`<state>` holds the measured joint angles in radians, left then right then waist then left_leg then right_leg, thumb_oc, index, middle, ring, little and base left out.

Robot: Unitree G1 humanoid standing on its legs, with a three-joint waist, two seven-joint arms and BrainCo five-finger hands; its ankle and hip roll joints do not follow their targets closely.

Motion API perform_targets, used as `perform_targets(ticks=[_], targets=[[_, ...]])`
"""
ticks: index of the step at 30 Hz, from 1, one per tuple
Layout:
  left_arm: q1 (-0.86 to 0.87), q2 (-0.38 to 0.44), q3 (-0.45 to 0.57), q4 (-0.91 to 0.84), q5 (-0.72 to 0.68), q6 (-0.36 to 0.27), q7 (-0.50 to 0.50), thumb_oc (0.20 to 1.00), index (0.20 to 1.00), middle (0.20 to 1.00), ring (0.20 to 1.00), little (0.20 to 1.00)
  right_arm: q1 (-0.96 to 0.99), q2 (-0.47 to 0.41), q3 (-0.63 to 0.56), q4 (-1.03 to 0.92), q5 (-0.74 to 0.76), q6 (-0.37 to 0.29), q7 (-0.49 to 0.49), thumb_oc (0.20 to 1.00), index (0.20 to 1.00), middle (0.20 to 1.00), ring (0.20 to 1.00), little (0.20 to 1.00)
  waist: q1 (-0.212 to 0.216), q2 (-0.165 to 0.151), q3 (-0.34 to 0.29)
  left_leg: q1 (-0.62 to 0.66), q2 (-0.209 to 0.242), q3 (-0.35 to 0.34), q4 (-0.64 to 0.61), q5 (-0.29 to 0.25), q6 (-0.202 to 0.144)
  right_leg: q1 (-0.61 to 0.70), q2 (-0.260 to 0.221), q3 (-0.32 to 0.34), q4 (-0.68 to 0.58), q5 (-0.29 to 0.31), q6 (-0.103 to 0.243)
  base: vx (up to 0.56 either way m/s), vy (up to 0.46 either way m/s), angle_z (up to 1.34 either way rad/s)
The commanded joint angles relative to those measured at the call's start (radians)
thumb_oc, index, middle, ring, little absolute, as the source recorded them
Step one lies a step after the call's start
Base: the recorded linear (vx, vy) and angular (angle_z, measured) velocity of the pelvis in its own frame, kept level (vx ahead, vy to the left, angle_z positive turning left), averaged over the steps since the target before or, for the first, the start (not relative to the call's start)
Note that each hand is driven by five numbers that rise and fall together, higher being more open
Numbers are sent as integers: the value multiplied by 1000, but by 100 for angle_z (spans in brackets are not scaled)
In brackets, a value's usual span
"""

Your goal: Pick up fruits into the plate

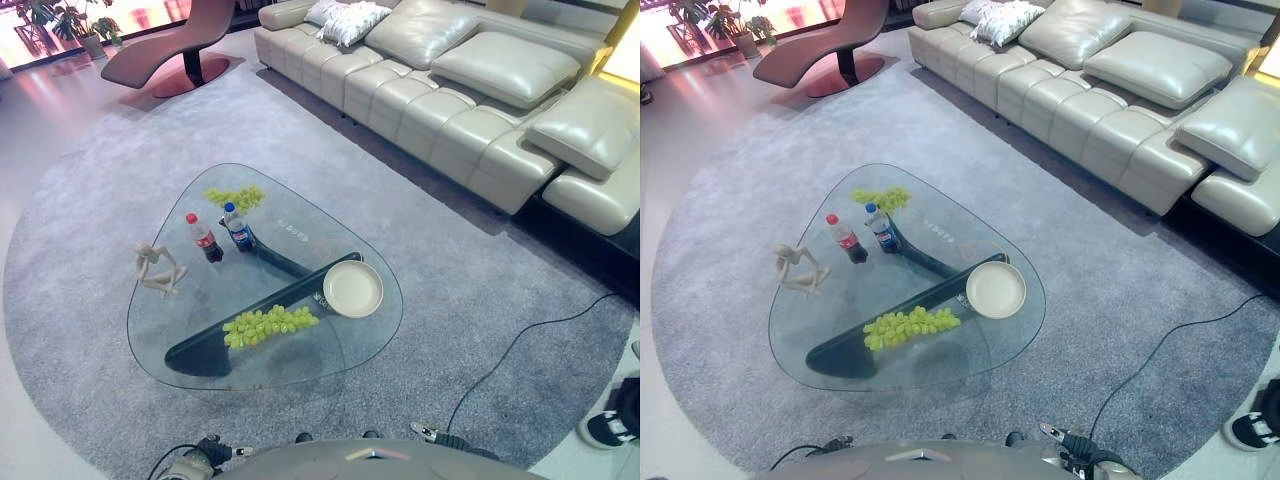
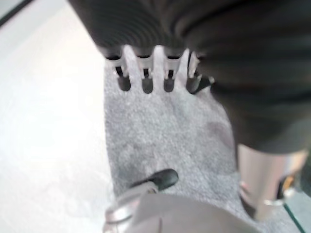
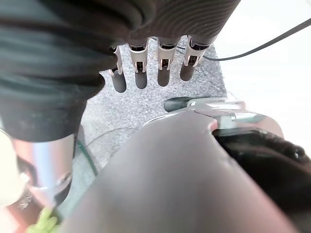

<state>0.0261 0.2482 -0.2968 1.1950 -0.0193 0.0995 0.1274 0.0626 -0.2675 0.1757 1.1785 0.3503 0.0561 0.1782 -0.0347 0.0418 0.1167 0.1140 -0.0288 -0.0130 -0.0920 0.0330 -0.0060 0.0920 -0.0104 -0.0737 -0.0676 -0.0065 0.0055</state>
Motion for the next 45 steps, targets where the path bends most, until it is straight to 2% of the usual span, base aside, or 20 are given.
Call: perform_targets(ticks=[1, 4, 10, 11, 12, 14, 15, 16, 17, 19, 20, 21, 22, 23, 28, 34, 45], targets=[[-103, 12, 2, 12, -19, -87, 75, 1000, 1000, 1000, 1000, 1000, -75, -7, 54, -7, 3, -19, 4, 1000, 1000, 1000, 1000, 1000, -3, -13, 87, -12, 1, 22, 51, -128, 20, -66, -41, 59, 93, -46, 66, -57, 16, -15], [-152, 28, -15, -36, 0, -154, 156, 1000, 1000, 1000, 1000, 1000, -119, -31, 66, -16, 29, -29, 4, 1000, 1000, 1000, 1000, 1000, -5, -1, 140, -65, -2, 11, 76, -118, 19, -123, -35, 61, 122, -47, 54, -103, 33, -8], [-274, 91, -65, -142, 42, -195, 331, 1000, 1000, 1000, 1000, 1000, -219, -84, 66, 4, 118, -85, 25, 1000, 1000, 1000, 1000, 1000, -7, 21, 242, -176, -1, -6, 121, -90, 11, -234, -23, 62, 173, -45, 42, -105, 41, -4], [-293, 104, -72, -151, 49, -195, 351, 1000, 1000, 1000, 1000, 1000, -232, -87, 71, 1, 131, -92, 27, 1000, 1000, 1000, 1000, 1000, -8, 22, 254, -192, -1, -7, 127, -86, 10, -250, -21, 63, 179, -45, 41, -136, -32, -15], [-344, 105, -103, -107, 58, -221, 434, 1000, 1000, 1000, 1000, 1000, -265, -86, 90, 7, 157, -112, 43, 1000, 1000, 1000, 1000, 1000, -13, 11, 277, -231, 4, 1, 146, -86, 12, -293, -13, 66, 199, -44, 40, -163, -34, -21], [-422, 136, -115, -62, 60, -232, 468, 1000, 1000, 1000, 1000, 1000, -298, -91, 116, 15, 195, -140, 57, 1000, 1000, 1000, 1000, 1000, -23, 4, 301, -278, 10, 10, 174, -80, 7, -346, -6, 68, 231, -43, 36, -101, -1, -20], [-468, 161, -125, -63, 55, -217, 485, 1000, 1000, 1000, 1000, 1000, -313, -94, 129, 5, 217, -144, 54, 1000, 1000, 1000, 1000, 1000, -31, 6, 316, -302, 9, 10, 188, -74, 4, -374, 0, 73, 249, -41, 32, -37, 66, -12], [-519, 201, -127, -97, 53, -173, 491, 1000, 1000, 1000, 1000, 1000, -326, -98, 127, -20, 233, -143, 46, 1000, 1000, 1000, 1000, 1000, -38, 9, 336, -330, 8, 10, 201, -70, 1, -407, 4, 78, 268, -42, 31, -41, 67, -8], [-524, 205, -127, -101, 53, -168, 492, 1000, 1000, 1000, 1000, 1000, -328, -98, 127, -23, 234, -142, 45, 1000, 1000, 1000, 1000, 1000, -39, 9, 337, -333, 8, 10, 203, -70, 1, -411, 4, 79, 271, -43, 31, -55, 57, -11], [-610, 290, -108, -189, 72, -72, 508, 1000, 1000, 1000, 1000, 1000, -340, -104, 115, -89, 250, -135, 31, 1000, 1000, 1000, 1000, 1000, -47, 10, 380, -379, 8, 12, 215, -61, -2, -466, 14, 86, 300, -43, 31, -89, 16, -23], [-637, 316, -103, -209, 79, -44, 513, 1000, 1000, 1000, 1000, 1000, -342, -104, 116, -102, 258, -138, 28, 1000, 1000, 1000, 1000, 1000, -48, 9, 392, -393, 8, 13, 220, -59, -2, -482, 18, 88, 309, -43, 31, -72, -8, -20], [-638, 316, -103, -209, 79, -44, 513, 1000, 1000, 1000, 1000, 1000, -342, -104, 115, -102, 258, -138, 28, 1000, 1000, 1000, 1000, 1000, -48, 8, 392, -395, 8, 13, 220, -59, -2, -483, 18, 89, 310, -43, 31, -50, -53, -10], [-697, 361, -95, -245, 122, 23, 533, 1000, 1000, 1000, 1000, 1000, -340, -101, 113, -128, 279, -145, 17, 1000, 1000, 1000, 1000, 1000, -49, 2, 403, -443, 6, 10, 232, -53, -1, -531, 27, 89, 328, -44, 30, -30, -44, 0], [-697, 361, -95, -245, 122, 23, 533, 1000, 1000, 1000, 1000, 1000, -340, -101, 113, -128, 279, -145, 17, 1000, 1000, 1000, 1000, 1000, -49, 2, 403, -443, 6, 10, 232, -53, -1, -531, 27, 89, 328, -44, 30, -48, -62, -5], [-824, 415, -121, -240, 207, 155, 558, 1000, 1000, 1000, 1000, 1000, -339, -103, 110, -172, 326, -160, 3, 1000, 1000, 1000, 1000, 1000, -57, -15, 403, -571, -7, 0, 291, -47, -2, -657, 43, 89, 395, -46, 27, -28, -39, -9], [-933, 432, -160, -180, 273, 274, 557, 1000, 1000, 1000, 1000, 1000, -343, -99, 115, -200, 376, -190, 12, 1000, 1000, 1000, 1000, 1000, -71, -38, 403, -686, -13, -4, 365, -61, -2, -764, 62, 92, 465, -63, 22, -16, -47, -2], [-1052, 416, -234, -47, 284, 313, 483, 1000, 1000, 1000, 1000, 1000, -359, -92, 131, -268, 442, -217, 13, 1000, 1000, 1000, 1000, 1000, -100, -77, 403, -834, -16, 11, 433, -68, -7, -904, 106, 106, 531, -65, 15, -13, -5, -6]])
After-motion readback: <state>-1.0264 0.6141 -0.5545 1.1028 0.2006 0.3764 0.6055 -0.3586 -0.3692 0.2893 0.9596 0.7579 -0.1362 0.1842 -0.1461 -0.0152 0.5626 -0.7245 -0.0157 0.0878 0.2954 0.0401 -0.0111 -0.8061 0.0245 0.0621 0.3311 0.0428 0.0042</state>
